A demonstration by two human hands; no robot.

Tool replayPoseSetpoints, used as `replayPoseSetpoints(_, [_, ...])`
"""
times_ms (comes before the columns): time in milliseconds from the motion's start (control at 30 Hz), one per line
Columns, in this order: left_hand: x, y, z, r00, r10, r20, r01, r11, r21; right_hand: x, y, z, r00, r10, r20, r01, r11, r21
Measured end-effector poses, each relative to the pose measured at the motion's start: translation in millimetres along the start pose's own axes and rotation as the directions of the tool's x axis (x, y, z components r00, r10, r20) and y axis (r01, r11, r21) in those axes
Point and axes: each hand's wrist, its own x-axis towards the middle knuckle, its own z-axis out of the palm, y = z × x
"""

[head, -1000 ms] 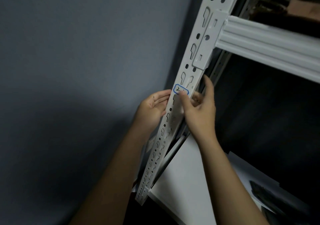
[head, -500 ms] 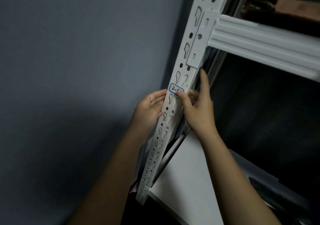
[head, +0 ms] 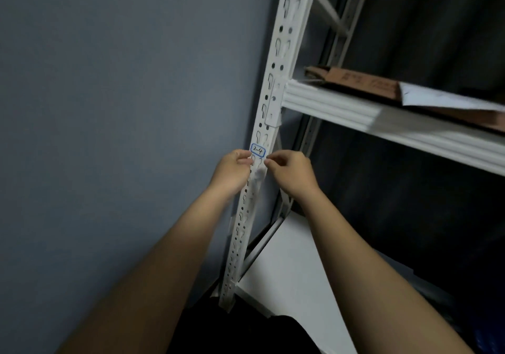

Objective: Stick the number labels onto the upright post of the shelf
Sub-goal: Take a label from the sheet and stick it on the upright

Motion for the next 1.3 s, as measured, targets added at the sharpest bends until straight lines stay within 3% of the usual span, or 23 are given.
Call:
replayPoseSetpoints(200, [-27, 61, -18, 0.984, 0.168, -0.063, -0.144, 0.947, 0.287, -21, -56, -49, 0.987, -0.148, -0.059, 0.137, 0.976, -0.169])
replayPoseSetpoints(433, [-38, 149, -46, 0.912, 0.393, -0.119, -0.269, 0.790, 0.550, -12, -107, -106, 0.944, -0.271, -0.188, 0.237, 0.954, -0.182])
replayPoseSetpoints(833, [30, 245, -58, 0.825, 0.543, -0.154, -0.375, 0.731, 0.569, 75, -164, -170, 0.866, -0.335, -0.372, 0.343, 0.938, -0.045])
replayPoseSetpoints(967, [63, 253, -56, 0.779, 0.600, -0.180, -0.449, 0.735, 0.508, 114, -171, -167, 0.832, -0.328, -0.448, 0.375, 0.927, 0.017])
replayPoseSetpoints(1100, [88, 253, -52, 0.741, 0.645, -0.185, -0.516, 0.724, 0.458, 149, -174, -161, 0.842, -0.265, -0.470, 0.350, 0.931, 0.102])
replayPoseSetpoints(1300, [116, 251, -50, 0.661, 0.735, -0.153, -0.586, 0.632, 0.507, 169, -169, -162, 0.822, -0.275, -0.499, 0.414, 0.890, 0.190])
